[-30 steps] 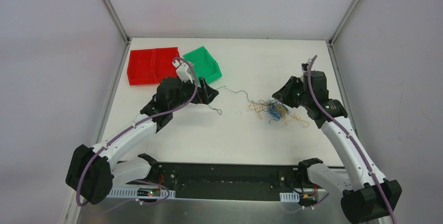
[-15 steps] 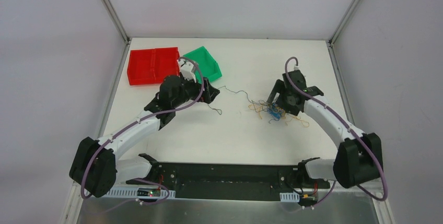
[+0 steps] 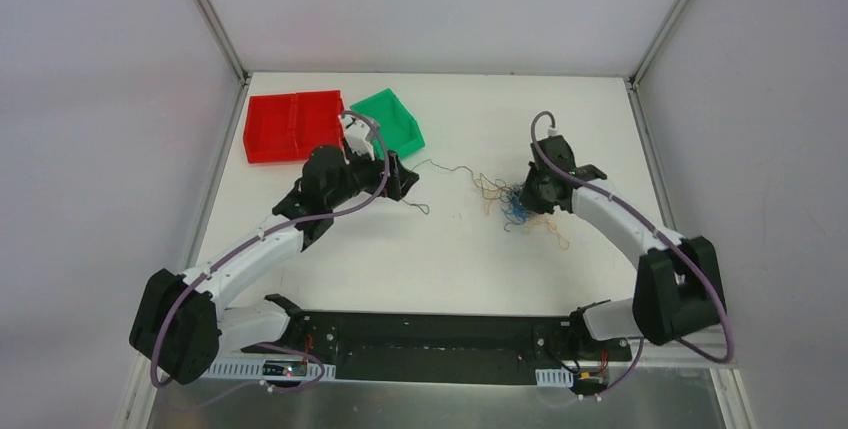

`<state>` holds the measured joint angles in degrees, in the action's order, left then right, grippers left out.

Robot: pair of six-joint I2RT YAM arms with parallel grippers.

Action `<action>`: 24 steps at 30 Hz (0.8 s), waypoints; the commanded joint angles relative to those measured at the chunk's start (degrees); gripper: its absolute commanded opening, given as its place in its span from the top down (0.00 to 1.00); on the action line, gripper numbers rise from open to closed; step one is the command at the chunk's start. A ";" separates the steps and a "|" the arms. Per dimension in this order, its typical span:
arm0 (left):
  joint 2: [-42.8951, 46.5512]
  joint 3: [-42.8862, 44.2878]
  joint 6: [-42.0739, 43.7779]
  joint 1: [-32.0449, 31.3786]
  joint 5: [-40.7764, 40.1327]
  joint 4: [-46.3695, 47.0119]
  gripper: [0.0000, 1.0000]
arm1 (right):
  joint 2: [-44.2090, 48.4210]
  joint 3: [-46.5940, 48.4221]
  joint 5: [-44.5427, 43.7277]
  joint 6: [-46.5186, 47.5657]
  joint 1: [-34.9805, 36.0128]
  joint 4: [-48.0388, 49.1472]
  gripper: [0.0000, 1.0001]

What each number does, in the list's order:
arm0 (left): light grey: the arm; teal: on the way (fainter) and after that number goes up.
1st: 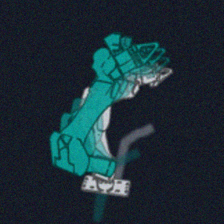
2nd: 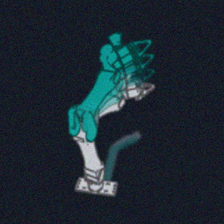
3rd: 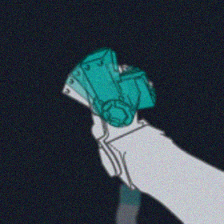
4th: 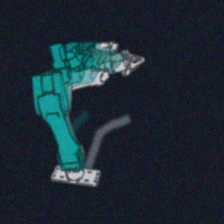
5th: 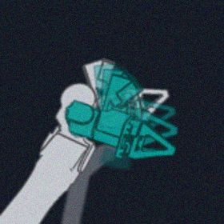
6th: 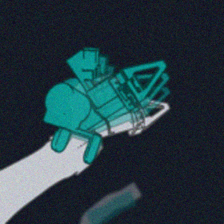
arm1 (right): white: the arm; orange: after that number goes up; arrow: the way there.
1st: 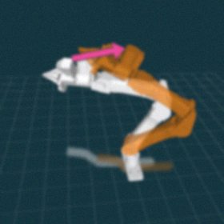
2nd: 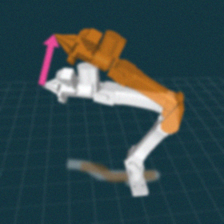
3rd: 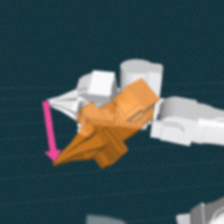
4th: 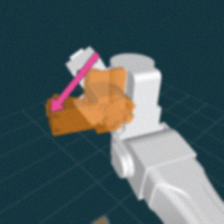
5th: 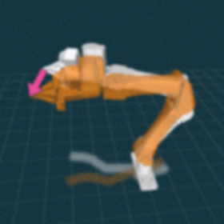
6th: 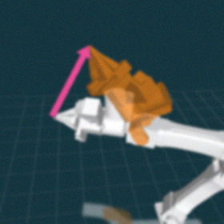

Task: Untangle the cables
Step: Untie the cable.

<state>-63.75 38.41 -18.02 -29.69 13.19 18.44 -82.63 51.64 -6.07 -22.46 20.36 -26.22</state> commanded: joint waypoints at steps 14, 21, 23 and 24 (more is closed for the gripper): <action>-14.05 0.54 19.32 -0.89 14.82 29.01 0.03 | 16.53 22.96 21.68 9.41 0.53 -17.40 1.00; -16.64 3.65 27.29 -0.98 22.17 27.82 0.12 | 15.80 27.60 25.99 8.65 0.41 -20.29 1.00; -17.85 2.62 27.24 -0.98 22.55 31.47 0.12 | 15.53 29.17 28.14 6.75 0.26 -20.17 1.00; -18.48 1.33 27.31 -0.97 22.47 34.97 0.12 | 15.55 29.81 28.91 5.43 0.12 -19.86 1.00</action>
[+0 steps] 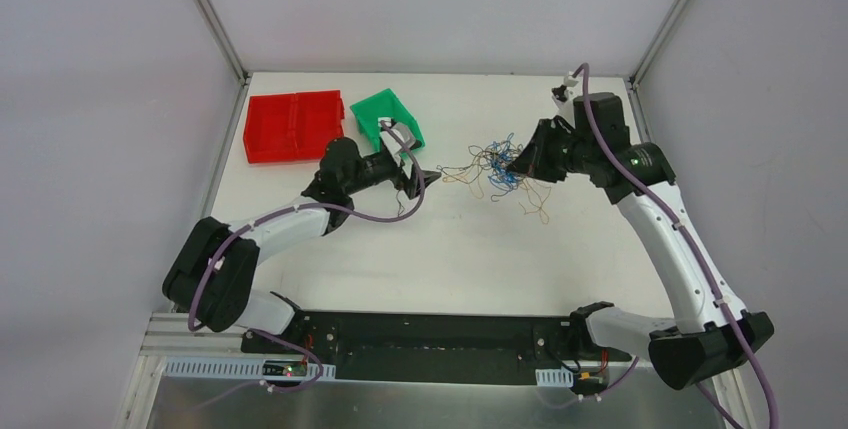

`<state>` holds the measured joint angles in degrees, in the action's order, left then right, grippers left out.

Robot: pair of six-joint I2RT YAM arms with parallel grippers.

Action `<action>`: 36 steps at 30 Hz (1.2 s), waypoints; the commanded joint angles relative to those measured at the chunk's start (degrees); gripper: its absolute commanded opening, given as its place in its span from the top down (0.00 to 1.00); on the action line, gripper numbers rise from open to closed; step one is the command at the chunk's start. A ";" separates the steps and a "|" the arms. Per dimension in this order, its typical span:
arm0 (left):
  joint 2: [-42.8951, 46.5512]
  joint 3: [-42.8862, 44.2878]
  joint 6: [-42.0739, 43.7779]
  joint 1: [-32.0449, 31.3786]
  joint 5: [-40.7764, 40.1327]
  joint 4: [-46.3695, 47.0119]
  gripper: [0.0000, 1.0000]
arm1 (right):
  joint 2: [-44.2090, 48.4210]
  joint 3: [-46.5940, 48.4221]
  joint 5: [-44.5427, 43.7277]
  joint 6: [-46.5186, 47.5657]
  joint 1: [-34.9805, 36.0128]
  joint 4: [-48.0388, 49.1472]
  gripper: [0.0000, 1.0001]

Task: Untangle the cables
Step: Untie the cable.

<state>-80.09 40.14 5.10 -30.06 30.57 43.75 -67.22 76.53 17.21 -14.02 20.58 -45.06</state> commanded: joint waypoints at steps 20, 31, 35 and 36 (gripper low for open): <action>-10.02 0.07 -12.46 -1.14 11.08 35.46 0.14 | -0.22 9.86 20.88 -18.12 -1.80 10.22 1.00; -13.38 2.85 -20.64 -4.03 12.96 42.65 0.33 | 0.48 6.57 21.06 -20.65 -2.37 13.25 1.00; -14.34 5.06 -21.44 -5.14 13.16 42.65 0.42 | 0.53 5.80 21.36 -21.23 -2.41 14.36 1.00; -14.52 5.53 -21.64 -5.25 13.08 42.65 0.52 | 0.51 5.76 21.35 -21.34 -2.40 14.32 1.00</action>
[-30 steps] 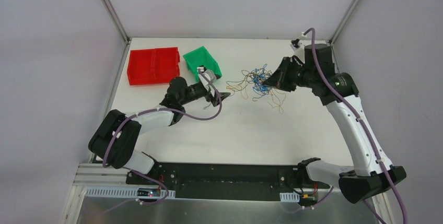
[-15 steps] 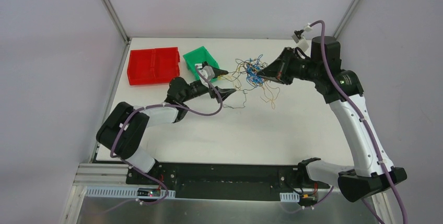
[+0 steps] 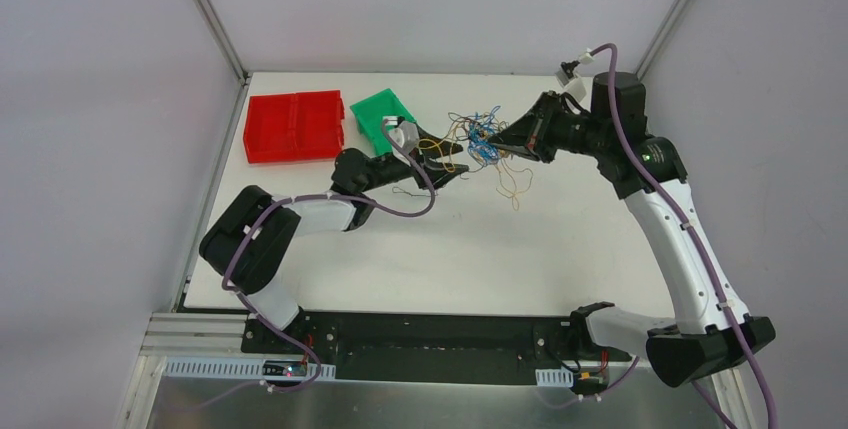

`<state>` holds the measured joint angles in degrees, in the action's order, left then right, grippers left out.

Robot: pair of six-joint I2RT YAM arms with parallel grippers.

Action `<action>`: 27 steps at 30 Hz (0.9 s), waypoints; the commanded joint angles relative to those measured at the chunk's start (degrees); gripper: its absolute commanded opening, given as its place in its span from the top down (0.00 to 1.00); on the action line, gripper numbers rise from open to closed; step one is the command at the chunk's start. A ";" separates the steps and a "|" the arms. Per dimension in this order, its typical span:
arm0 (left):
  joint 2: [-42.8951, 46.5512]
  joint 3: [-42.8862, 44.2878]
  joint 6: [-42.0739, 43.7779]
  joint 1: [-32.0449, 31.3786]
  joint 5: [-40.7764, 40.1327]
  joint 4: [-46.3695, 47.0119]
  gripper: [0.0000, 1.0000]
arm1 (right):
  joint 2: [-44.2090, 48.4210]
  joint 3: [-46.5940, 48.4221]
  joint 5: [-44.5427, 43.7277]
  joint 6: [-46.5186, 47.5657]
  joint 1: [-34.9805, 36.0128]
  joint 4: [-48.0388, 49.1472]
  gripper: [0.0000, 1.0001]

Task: Untangle the cables
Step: Untie the cable.

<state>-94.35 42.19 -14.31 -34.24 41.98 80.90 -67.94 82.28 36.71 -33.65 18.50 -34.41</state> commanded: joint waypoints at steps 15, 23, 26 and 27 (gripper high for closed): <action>26.08 -2.56 2.51 0.13 -22.57 -53.01 1.00 | 10.92 -20.49 -30.87 9.46 -2.42 -5.85 0.99; 33.74 -1.53 3.51 0.22 -41.03 -77.29 1.00 | 12.64 -39.78 -42.11 -0.21 -3.29 5.07 0.94; 35.99 -4.30 3.06 0.22 -46.75 -77.62 1.00 | 12.70 -42.21 -51.51 -3.65 -5.04 4.35 0.95; 36.78 -5.08 2.54 0.22 -48.25 -77.79 1.00 | 12.88 -42.72 -53.96 -5.21 -6.00 3.61 0.96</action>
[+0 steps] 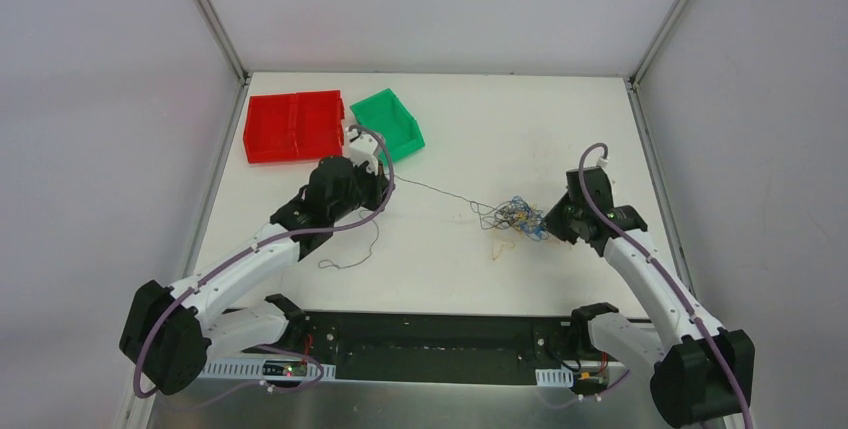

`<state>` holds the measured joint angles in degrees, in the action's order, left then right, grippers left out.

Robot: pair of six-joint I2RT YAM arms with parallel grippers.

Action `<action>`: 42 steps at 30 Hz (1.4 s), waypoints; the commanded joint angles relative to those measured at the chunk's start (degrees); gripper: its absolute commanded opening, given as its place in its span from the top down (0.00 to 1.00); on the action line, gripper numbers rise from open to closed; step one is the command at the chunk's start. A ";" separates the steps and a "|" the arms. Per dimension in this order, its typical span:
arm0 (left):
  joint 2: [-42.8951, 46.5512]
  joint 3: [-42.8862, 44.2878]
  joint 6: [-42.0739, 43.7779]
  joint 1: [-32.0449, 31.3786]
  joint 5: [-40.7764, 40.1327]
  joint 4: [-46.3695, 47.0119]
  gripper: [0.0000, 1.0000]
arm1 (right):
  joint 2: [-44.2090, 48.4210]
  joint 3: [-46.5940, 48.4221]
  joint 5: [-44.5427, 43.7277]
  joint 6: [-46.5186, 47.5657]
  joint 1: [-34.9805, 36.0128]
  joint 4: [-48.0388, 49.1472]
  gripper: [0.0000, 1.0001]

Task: Untangle the cables
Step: Untie the cable.

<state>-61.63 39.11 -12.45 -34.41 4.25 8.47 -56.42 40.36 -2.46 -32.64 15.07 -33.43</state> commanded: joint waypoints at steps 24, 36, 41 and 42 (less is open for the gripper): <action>10.65 -6.46 -8.44 5.67 -12.71 -4.17 1.00 | 4.99 -3.79 5.70 -0.53 -13.45 10.01 0.16; 5.09 5.58 -1.33 5.67 -14.26 -6.77 1.00 | 5.67 -0.27 6.70 5.44 -7.66 10.00 0.10; 0.91 14.33 2.31 5.74 -16.42 -8.20 1.00 | 3.56 -0.08 5.55 5.88 -6.81 10.51 0.08; -0.16 15.98 2.83 5.76 -16.63 -8.21 1.00 | 3.11 0.10 3.94 5.53 -6.81 10.07 0.07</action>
<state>-59.09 48.14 -13.96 -28.80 -10.24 -0.05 -52.01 37.82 3.75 -28.25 7.88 -24.40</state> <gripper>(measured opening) 0.010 0.913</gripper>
